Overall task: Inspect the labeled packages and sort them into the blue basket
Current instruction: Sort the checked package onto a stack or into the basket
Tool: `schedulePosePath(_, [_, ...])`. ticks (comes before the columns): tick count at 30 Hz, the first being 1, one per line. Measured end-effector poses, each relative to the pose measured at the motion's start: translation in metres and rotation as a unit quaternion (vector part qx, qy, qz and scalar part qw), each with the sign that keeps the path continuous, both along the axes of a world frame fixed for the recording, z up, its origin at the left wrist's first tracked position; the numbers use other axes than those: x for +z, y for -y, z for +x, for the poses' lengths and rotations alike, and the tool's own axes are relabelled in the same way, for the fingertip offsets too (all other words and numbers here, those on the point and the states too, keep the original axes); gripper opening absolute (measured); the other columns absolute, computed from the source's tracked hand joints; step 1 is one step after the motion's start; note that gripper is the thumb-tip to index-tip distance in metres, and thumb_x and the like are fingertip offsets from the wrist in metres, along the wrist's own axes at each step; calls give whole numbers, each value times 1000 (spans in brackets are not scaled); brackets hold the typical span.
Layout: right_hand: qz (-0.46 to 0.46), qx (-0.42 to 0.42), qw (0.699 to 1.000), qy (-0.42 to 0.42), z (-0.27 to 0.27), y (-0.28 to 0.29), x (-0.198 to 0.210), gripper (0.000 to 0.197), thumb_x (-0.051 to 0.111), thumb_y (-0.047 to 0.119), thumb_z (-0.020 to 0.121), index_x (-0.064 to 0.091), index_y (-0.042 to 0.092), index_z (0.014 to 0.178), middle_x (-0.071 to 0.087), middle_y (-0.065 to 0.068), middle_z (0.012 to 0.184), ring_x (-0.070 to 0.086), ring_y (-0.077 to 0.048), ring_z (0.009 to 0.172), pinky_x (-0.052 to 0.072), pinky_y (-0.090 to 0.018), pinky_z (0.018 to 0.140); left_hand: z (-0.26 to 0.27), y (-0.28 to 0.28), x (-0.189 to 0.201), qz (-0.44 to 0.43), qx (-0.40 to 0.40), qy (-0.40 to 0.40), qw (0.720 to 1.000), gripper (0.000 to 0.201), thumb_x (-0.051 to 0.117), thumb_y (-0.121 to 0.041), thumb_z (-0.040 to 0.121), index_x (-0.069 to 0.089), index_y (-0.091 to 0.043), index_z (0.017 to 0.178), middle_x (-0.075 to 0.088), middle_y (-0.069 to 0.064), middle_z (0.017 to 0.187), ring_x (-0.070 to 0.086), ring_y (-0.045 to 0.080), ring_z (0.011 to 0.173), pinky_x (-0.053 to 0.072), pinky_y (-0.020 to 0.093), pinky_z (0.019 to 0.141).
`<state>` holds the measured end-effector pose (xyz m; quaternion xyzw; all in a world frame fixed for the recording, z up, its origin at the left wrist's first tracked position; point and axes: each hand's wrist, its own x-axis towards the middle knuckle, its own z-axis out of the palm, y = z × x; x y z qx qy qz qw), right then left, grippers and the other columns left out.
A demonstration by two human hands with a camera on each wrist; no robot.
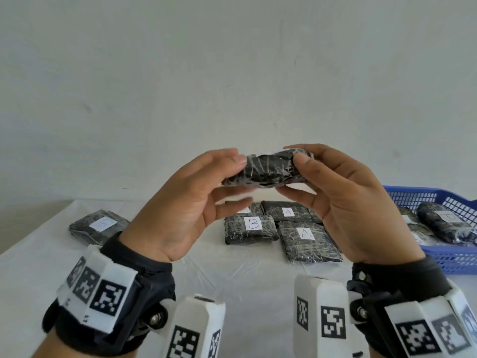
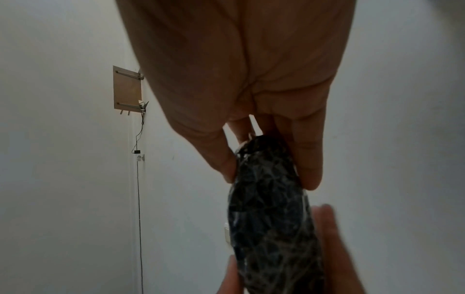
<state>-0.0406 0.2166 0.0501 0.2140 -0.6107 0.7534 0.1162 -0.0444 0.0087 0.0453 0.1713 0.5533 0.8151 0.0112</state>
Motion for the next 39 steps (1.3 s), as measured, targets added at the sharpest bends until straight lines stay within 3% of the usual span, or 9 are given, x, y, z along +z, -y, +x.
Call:
schedulePosePath(4, [-7, 45, 999, 22, 4, 1, 1, 30, 68, 25, 94, 69, 12, 120, 74, -7, 104, 72, -20, 100, 61, -38, 94, -4, -3, -5, -14, 44, -65, 997, 29, 74, -21, 86, 75, -2, 108, 78, 15, 107, 75, 22, 100, 62, 35, 89])
schedulePosePath(9, [16, -19, 999, 29, 5, 8, 2, 12, 65, 2, 96, 67, 12, 101, 76, -10, 92, 76, -19, 85, 63, -36, 84, -1, -8, -8, -77, 122, -145, 979, 30, 73, -26, 78, 77, -8, 101, 80, 10, 97, 77, 21, 93, 64, 35, 82])
schedulePosePath(12, [36, -44, 998, 27, 6, 9, 2, 10, 65, 3, 97, 69, 12, 100, 77, -11, 91, 78, -21, 85, 65, -40, 86, -1, -8, -9, -104, 106, -148, 978, 26, 86, -25, 79, 78, -13, 100, 80, 7, 99, 77, 19, 95, 63, 31, 82])
schedulePosePath(16, [96, -55, 994, 15, 11, 13, 4, 22, 76, 22, 83, 70, 17, 104, 77, -20, 102, 74, -41, 102, 62, -53, 94, -3, -9, -11, -119, 134, -154, 972, 16, 84, -21, 77, 79, -20, 92, 80, 7, 94, 78, 24, 92, 64, 36, 82])
schedulePosePath(20, [115, -112, 987, -14, 10, 21, 0, 19, 74, 21, 81, 70, 18, 99, 70, -32, 100, 64, -58, 100, 54, -73, 85, 1, -11, -9, -149, 151, -160, 964, 20, 78, -30, 77, 78, -20, 94, 77, 15, 95, 75, 37, 95, 61, 53, 92])
schedulePosePath(23, [128, -110, 986, -15, 12, 25, 0, 22, 74, 26, 82, 68, 20, 102, 71, -28, 101, 65, -53, 100, 55, -70, 85, 4, -14, -8, -147, 171, -164, 960, 21, 76, -31, 76, 77, -22, 95, 73, 22, 96, 68, 48, 98, 56, 64, 91])
schedulePosePath(31, [126, -135, 983, -17, 9, 21, -1, 22, 81, 26, 85, 69, 19, 101, 76, -19, 97, 72, -46, 96, 59, -64, 88, 3, -19, -9, -139, 161, -162, 963, 20, 69, -29, 79, 78, -24, 96, 73, 24, 99, 67, 50, 101, 56, 66, 92])
schedulePosePath(37, [120, -110, 986, -36, 9, 14, 1, 19, 72, 30, 81, 72, 22, 98, 75, -21, 99, 69, -50, 101, 56, -69, 90, 2, -14, -7, -111, 113, -154, 975, 23, 58, -20, 84, 79, -19, 91, 79, 7, 95, 76, 18, 94, 63, 38, 86])
schedulePosePath(39, [119, -84, 989, -40, 7, 13, -1, 13, 69, 26, 89, 72, 21, 100, 77, -14, 99, 73, -40, 98, 59, -60, 94, 1, -12, -7, -102, 119, -150, 976, 24, 56, -19, 84, 78, -16, 92, 79, 5, 94, 76, 14, 93, 64, 37, 84])
